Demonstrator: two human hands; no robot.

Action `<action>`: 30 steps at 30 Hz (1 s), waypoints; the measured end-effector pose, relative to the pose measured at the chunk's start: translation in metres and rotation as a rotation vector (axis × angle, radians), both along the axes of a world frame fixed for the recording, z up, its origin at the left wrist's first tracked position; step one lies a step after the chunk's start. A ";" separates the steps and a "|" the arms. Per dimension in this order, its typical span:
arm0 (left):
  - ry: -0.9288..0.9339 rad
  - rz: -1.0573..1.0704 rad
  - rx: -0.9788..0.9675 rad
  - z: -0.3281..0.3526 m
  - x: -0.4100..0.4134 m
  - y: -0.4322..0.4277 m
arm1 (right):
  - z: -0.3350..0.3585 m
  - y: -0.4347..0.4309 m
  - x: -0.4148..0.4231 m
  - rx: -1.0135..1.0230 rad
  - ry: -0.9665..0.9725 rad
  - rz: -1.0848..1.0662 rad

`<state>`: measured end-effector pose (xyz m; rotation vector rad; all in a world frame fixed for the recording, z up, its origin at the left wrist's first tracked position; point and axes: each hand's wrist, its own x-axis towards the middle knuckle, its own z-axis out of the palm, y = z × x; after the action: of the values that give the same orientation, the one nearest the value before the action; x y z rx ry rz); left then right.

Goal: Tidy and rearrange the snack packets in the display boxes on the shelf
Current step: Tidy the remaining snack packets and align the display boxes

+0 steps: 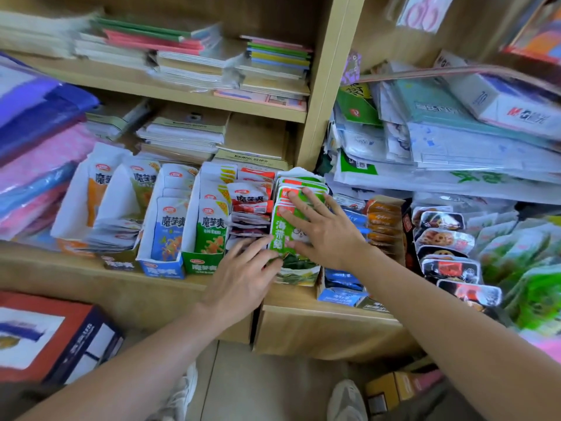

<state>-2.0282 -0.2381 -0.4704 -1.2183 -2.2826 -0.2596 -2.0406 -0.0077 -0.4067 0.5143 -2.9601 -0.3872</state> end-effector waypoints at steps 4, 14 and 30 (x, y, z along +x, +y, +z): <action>-0.015 -0.032 0.018 0.005 0.002 -0.003 | 0.014 0.001 -0.007 -0.017 -0.076 0.052; -0.133 0.067 0.336 0.036 -0.011 -0.048 | 0.018 -0.017 0.019 -0.628 0.114 0.110; -0.434 0.066 0.326 0.029 -0.045 -0.062 | 0.055 -0.056 -0.074 -0.751 0.131 0.012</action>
<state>-2.0732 -0.3004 -0.4417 -0.9864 -2.4993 -0.9086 -2.1149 -0.0641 -0.3514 0.3802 -2.6822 0.6476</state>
